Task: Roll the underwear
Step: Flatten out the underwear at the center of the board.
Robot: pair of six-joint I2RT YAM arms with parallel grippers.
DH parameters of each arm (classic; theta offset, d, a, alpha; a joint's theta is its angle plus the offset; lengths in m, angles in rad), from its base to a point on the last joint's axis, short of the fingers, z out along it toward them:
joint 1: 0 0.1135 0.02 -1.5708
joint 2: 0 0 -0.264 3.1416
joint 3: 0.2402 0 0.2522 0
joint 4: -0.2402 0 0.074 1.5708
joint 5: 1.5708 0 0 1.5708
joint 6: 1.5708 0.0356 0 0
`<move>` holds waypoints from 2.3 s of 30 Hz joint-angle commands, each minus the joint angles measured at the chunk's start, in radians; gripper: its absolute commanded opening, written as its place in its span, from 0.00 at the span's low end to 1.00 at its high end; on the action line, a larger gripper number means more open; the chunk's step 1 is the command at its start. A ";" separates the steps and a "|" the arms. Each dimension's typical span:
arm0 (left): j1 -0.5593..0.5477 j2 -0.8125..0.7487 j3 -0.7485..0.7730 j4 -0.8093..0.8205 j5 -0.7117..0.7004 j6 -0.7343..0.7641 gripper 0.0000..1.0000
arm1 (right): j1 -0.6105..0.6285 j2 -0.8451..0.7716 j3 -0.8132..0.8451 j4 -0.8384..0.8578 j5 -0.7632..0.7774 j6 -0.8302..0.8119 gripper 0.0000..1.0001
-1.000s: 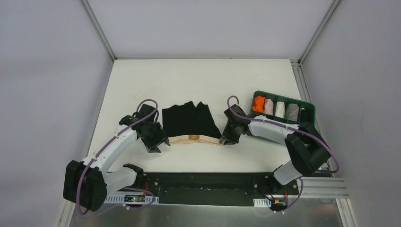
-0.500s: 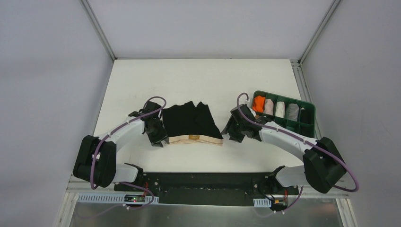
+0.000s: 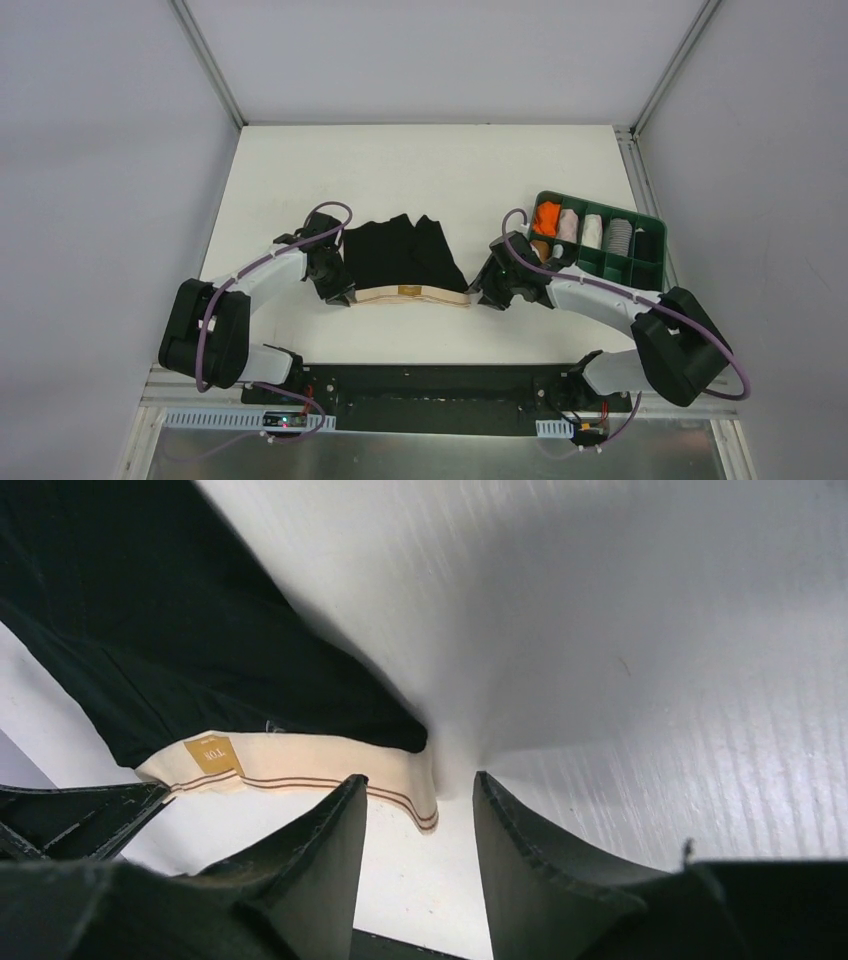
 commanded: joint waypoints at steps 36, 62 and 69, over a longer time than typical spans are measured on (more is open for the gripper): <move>0.008 -0.035 -0.014 0.019 0.009 -0.047 0.00 | 0.006 -0.011 0.121 -0.323 0.390 -0.180 0.50; 0.017 -0.092 0.012 -0.042 -0.024 -0.018 0.00 | 0.036 -0.060 0.013 -0.049 0.084 -0.020 0.55; 0.019 -0.068 0.019 -0.043 -0.022 -0.021 0.00 | 0.055 0.066 -0.018 0.089 -0.013 0.032 0.48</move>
